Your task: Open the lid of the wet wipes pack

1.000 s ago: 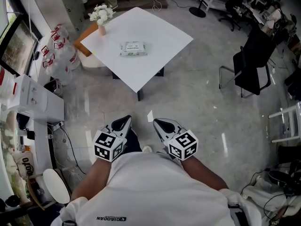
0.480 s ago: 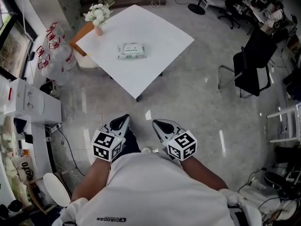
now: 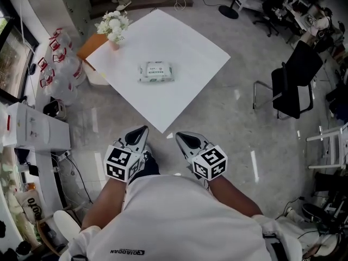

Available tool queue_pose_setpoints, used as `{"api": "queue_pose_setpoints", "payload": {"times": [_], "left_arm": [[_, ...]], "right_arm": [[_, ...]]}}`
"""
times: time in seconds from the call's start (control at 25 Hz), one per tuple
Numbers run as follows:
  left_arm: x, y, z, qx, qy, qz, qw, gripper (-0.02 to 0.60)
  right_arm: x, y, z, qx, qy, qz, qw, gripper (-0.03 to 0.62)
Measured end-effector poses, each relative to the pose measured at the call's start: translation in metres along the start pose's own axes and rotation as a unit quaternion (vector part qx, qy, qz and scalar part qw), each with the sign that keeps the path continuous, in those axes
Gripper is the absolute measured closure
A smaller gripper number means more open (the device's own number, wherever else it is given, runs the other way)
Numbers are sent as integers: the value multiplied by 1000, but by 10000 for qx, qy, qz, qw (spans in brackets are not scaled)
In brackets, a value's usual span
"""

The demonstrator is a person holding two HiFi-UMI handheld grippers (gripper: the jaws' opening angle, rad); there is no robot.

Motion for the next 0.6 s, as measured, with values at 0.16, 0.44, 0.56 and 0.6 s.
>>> {"api": "queue_pose_setpoints", "payload": {"times": [0.16, 0.44, 0.56, 0.6], "left_arm": [[-37, -19, -33, 26, -113, 145, 9998, 574], [-98, -52, -67, -13, -224, 384, 9990, 574], [-117, -65, -73, -83, -267, 513, 9983, 574], [-123, -69, -75, -110, -295, 554, 9980, 574]], "right_arm": [[19, -36, -30, 6, 45, 130, 9999, 588], [46, -92, -59, -48, -19, 373, 9993, 588], [57, -109, -63, -102, -58, 527, 9985, 588], [61, -113, -64, -108, -69, 581, 9982, 588]]}}
Point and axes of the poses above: the fingertips, and each gripper's own axes: y backward along the fingers, x to its right, z out of its underside, the point moved 8 cm from there along y, backward along the fingers, and after that the axes turned 9 degrees about y, right-handed, at the moved point
